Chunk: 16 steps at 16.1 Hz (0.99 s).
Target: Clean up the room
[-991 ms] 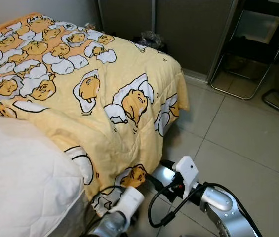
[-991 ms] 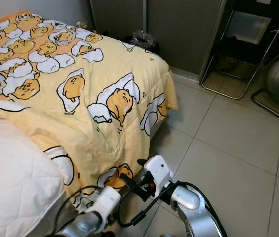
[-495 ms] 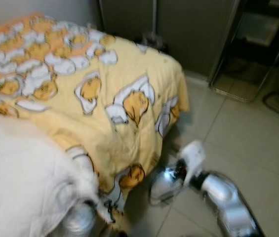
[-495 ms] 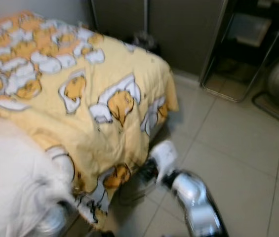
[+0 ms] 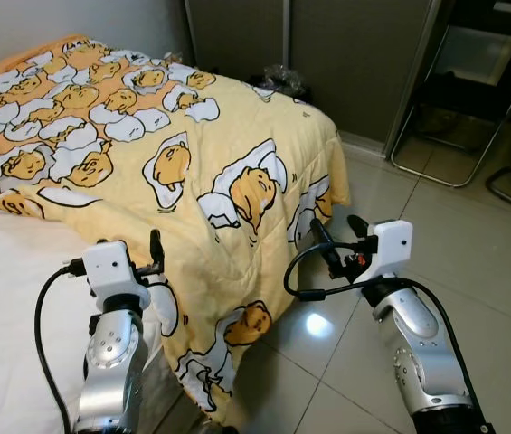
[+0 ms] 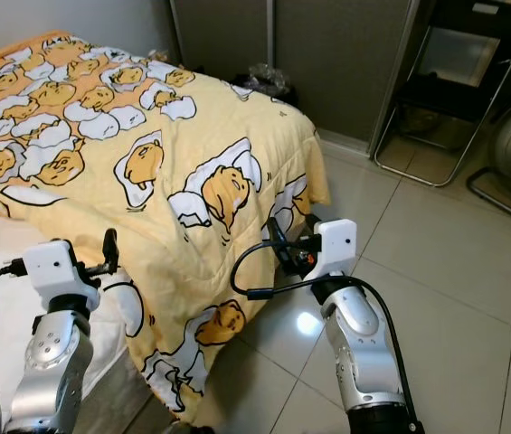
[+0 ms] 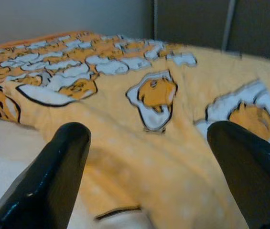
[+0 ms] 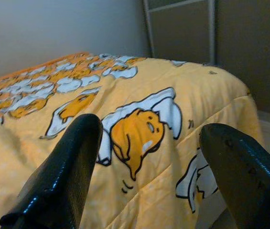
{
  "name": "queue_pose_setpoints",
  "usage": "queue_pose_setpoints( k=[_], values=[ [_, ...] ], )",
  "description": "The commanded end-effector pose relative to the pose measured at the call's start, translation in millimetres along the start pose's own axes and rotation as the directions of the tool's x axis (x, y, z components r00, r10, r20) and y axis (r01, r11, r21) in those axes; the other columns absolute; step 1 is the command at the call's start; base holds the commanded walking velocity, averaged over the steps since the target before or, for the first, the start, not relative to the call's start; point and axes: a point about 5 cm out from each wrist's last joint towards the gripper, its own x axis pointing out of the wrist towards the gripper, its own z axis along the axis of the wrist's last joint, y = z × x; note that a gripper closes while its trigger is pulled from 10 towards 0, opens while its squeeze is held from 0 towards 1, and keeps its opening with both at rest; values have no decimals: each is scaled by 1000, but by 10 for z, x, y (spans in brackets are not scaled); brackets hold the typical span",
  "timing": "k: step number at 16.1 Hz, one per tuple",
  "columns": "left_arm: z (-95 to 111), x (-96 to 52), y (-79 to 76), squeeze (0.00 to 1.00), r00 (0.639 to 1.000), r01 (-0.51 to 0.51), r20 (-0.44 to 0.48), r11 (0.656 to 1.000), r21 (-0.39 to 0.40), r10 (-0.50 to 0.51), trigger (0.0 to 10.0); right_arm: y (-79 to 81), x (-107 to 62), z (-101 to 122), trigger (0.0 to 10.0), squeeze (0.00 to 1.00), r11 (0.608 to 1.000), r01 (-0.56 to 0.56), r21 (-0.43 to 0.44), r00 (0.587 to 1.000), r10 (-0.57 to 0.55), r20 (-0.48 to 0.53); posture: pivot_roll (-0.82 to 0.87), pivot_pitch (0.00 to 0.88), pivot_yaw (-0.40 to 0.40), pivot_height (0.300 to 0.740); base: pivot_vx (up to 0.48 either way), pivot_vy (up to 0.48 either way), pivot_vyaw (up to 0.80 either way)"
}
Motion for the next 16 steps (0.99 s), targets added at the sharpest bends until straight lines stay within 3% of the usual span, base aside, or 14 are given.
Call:
queue_pose_setpoints(
  k=[1, 4, 5, 9, 13, 16],
  values=[
    [-16, -28, 88, 1000, 999, -21, -31, 999, 25, 22, 10000, 6, 8, 11, 10000, 0, 1000, 20, 2, 1000, -20, 11, -149, 0, 137, 740, 0, 0, 0],
    [-65, 50, 61, 1000, 995, -29, -98, 999, 21, 31, 10000, -6, 31, 21, 10000, 0, 999, 34, 4, 999, -34, 10, -160, 0, 137, 740, 0, 0, 0],
    [-103, 109, 11, 0, 992, -9, -128, 1000, 26, 12, 10000, 1, 47, 15, 10000, 0, 1000, 27, 4, 1000, -27, 6, -166, 0, 139, 740, 0, 0, 0],
    [-99, 216, 6, 0, 989, -28, -148, 1000, 12, 29, 10000, 18, 69, 26, 10000, 0, 1000, 10, -4, 1000, -10, 7, -175, 0, 139, 740, 0, 0, 0],
    [-86, 100, 70, 0, 993, -53, -109, 999, -10, 51, 10000, -25, 36, 5, 10000, 0, 999, 38, 5, 999, -38, 1, -178, 0, 143, 740, 0, 0, 0],
    [-55, 125, -3, 0, 996, -22, -91, 1000, 3, 22, 10000, -19, 34, -27, 10000, 0, 999, 43, 19, 999, -43, -11, -179, 0, 141, 740, 0, 0, 0]
  ],
)
